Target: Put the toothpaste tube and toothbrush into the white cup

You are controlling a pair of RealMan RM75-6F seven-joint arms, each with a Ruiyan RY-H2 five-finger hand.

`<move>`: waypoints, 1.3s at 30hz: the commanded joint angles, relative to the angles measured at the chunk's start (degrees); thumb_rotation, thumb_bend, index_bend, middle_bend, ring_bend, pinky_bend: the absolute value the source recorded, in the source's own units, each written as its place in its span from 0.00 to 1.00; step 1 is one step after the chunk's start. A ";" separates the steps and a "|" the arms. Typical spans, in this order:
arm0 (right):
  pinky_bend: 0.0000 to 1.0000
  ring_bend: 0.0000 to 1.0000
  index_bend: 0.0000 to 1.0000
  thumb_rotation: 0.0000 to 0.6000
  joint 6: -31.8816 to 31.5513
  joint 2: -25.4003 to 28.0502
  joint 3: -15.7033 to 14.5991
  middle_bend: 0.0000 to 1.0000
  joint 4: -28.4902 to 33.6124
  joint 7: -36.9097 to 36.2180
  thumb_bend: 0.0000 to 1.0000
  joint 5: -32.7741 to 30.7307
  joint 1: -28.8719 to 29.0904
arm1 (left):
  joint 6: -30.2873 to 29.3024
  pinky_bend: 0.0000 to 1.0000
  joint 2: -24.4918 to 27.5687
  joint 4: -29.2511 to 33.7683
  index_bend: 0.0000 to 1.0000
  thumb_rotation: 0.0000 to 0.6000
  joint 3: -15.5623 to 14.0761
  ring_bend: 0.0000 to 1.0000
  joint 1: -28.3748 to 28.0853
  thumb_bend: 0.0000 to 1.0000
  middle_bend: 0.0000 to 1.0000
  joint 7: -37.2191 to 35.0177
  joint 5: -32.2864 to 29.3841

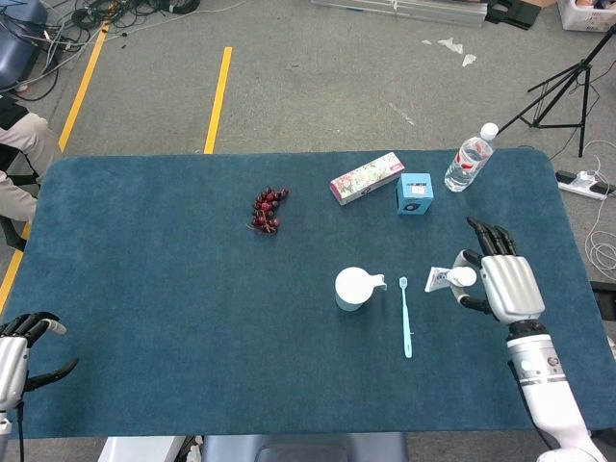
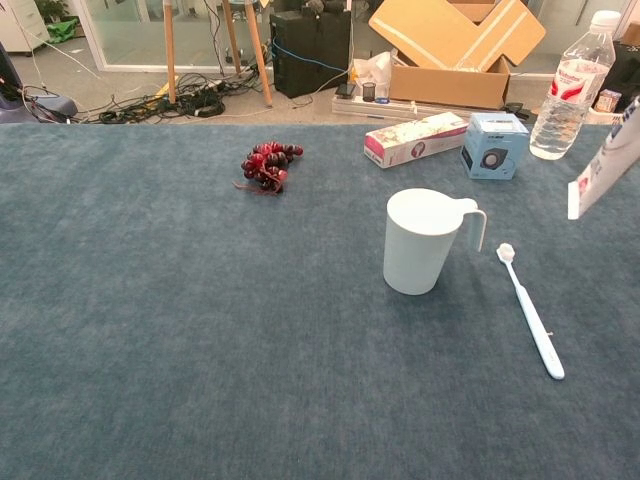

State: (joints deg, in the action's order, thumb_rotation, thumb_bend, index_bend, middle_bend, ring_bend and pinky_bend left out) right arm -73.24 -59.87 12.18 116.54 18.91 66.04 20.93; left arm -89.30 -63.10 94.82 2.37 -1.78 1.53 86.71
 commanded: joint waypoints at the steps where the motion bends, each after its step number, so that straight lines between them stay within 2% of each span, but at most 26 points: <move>1: 0.06 0.00 0.66 1.00 0.06 0.38 1.03 0.06 2.11 0.85 0.31 0.37 1.19 | -0.08 0.38 0.09 0.01 0.46 1.00 0.04 0.31 0.06 0.03 0.37 -0.16 -0.05; 10: 0.06 0.00 0.66 1.00 1.97 -1.63 3.04 0.06 6.62 6.85 0.31 -2.77 6.28 | -1.13 0.38 0.79 0.34 0.47 1.00 0.23 0.31 0.52 0.03 0.37 -1.04 0.18; 22: 0.06 0.00 0.66 1.00 2.34 -7.93 4.33 0.06 6.96 13.89 0.31 -8.92 13.00 | -1.85 0.38 1.85 1.04 0.47 1.00 0.22 0.31 1.15 0.03 0.36 -2.16 0.15; 39: 0.06 0.00 0.66 1.00 2.47 -11.38 3.66 0.06 4.54 14.59 0.31 -12.98 16.77 | -2.47 0.38 2.30 1.28 0.47 1.00 0.28 0.31 1.55 0.03 0.37 -2.71 0.47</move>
State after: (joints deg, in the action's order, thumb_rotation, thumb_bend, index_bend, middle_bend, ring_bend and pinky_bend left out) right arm -70.81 -71.18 15.89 121.15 33.57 53.14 37.63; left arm -91.76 -60.80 96.10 2.65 -0.23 -1.18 87.18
